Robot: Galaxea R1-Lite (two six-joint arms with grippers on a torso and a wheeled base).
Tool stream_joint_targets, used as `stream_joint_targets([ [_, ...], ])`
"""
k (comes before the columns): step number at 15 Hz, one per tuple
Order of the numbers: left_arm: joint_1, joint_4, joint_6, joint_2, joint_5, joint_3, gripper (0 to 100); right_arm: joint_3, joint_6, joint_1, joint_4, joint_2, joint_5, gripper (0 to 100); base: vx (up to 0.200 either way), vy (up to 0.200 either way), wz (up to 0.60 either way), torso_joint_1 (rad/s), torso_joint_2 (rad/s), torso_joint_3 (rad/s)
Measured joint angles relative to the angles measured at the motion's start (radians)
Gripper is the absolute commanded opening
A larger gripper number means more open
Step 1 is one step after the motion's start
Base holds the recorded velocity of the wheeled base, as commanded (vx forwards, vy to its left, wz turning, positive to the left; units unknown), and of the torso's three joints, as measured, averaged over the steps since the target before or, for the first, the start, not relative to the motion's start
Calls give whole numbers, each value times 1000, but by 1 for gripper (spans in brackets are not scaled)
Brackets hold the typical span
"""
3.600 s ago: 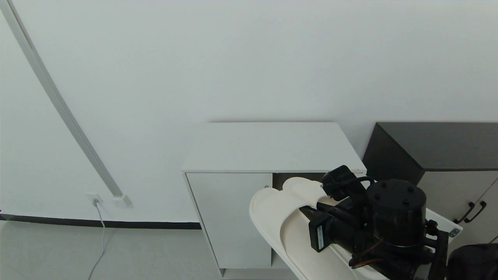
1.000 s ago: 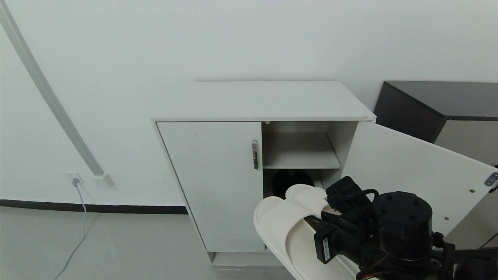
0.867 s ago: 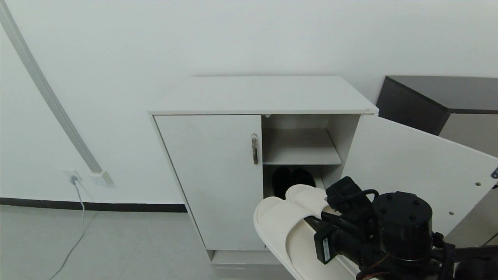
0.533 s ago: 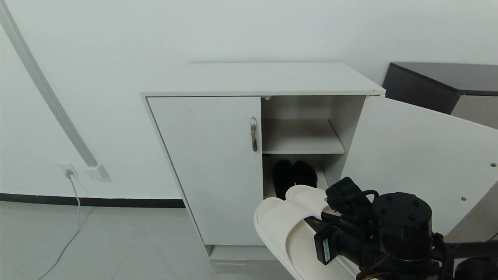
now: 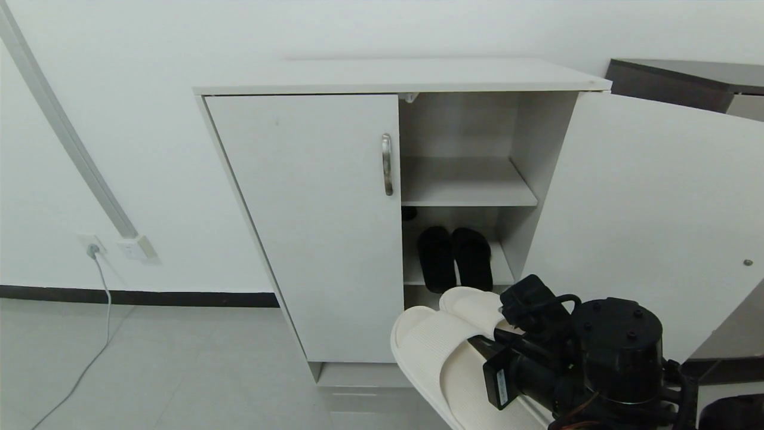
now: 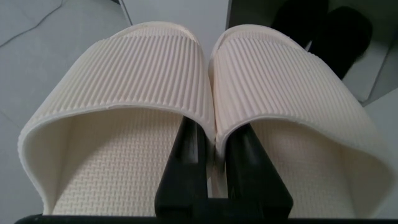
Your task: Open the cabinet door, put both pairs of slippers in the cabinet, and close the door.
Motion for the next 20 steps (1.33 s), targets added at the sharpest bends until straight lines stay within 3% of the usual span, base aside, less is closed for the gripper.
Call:
stream_joint_targets([
  [14, 0, 0, 0, 0, 0, 0, 0, 21, -27, 10, -55, 10, 9, 0, 0, 0, 0, 0, 44, 42],
  [17, 0, 0, 0, 0, 1, 0, 0, 23, -27, 13, -57, 13, 20, 0, 0, 0, -600, 1, 2, 4],
  [20, 0, 0, 0, 0, 1, 0, 0, 41, -33, 10, -123, 19, 50, 0, 0, 0, 0, 0, 0, 0],
])
